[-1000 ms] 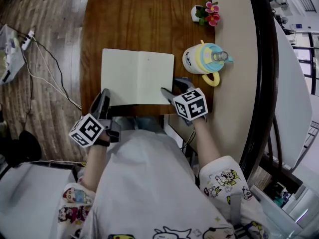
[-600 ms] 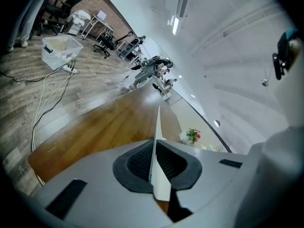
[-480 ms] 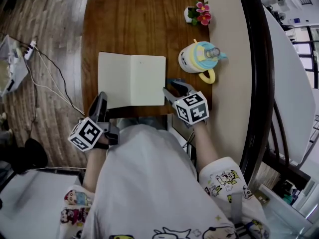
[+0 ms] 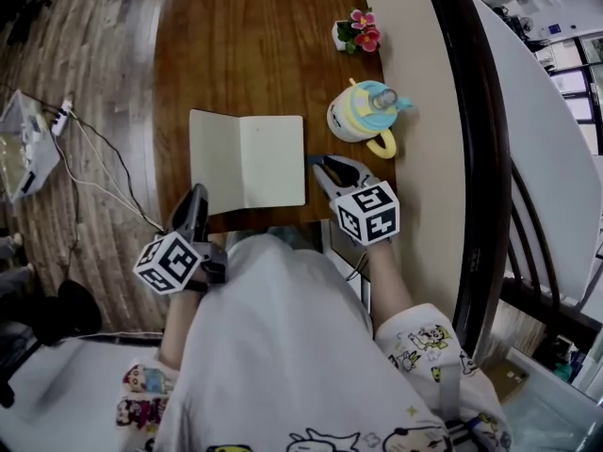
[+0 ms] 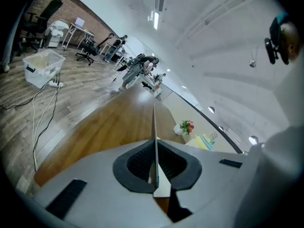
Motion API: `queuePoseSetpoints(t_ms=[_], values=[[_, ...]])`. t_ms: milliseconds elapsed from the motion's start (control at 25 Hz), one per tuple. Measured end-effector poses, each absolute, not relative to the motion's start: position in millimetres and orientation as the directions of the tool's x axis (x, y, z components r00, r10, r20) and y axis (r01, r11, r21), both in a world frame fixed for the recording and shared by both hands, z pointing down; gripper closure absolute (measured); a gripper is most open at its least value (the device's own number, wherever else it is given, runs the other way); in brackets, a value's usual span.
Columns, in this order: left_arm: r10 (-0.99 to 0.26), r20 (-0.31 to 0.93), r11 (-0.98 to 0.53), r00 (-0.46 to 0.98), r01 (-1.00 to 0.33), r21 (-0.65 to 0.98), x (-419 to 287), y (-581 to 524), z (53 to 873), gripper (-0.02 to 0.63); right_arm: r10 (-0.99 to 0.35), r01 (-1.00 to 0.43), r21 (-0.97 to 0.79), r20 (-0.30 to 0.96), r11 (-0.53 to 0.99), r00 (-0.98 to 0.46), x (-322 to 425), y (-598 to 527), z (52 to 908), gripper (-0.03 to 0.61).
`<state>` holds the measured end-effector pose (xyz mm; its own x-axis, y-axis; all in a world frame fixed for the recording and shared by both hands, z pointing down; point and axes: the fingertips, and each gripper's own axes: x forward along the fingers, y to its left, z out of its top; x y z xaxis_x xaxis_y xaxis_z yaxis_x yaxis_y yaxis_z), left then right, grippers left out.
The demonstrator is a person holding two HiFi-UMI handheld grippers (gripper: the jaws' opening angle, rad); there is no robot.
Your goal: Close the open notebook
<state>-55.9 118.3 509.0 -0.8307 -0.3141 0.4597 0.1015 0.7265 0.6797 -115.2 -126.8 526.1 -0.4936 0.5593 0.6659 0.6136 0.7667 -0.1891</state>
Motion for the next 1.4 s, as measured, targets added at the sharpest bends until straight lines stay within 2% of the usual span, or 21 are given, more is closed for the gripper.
queuePoseSetpoints(t_ms=[600,1080,1400], values=[[-0.452,0.447,0.829,-0.772,-0.180,0.529,-61.2,67.8,483.2,0.586,0.541,0.527,-0.199,0.541,0.826,-0.644,-116.2,-150.1,484.2,0.561],[-0.587,0.423,0.781,-0.691,-0.344,0.522,-68.7,8.7,483.2,0.416,0.510,0.475,-0.214,0.531,0.854,-0.677,-89.3,-167.9,481.2,0.566],[-0.599,0.441,0.789,-0.669,-0.397,0.469,-72.9,-25.7,491.7,0.331,0.483,0.434,-0.226,0.534,0.872,-0.694,-72.2,-187.3,480.6,0.565]])
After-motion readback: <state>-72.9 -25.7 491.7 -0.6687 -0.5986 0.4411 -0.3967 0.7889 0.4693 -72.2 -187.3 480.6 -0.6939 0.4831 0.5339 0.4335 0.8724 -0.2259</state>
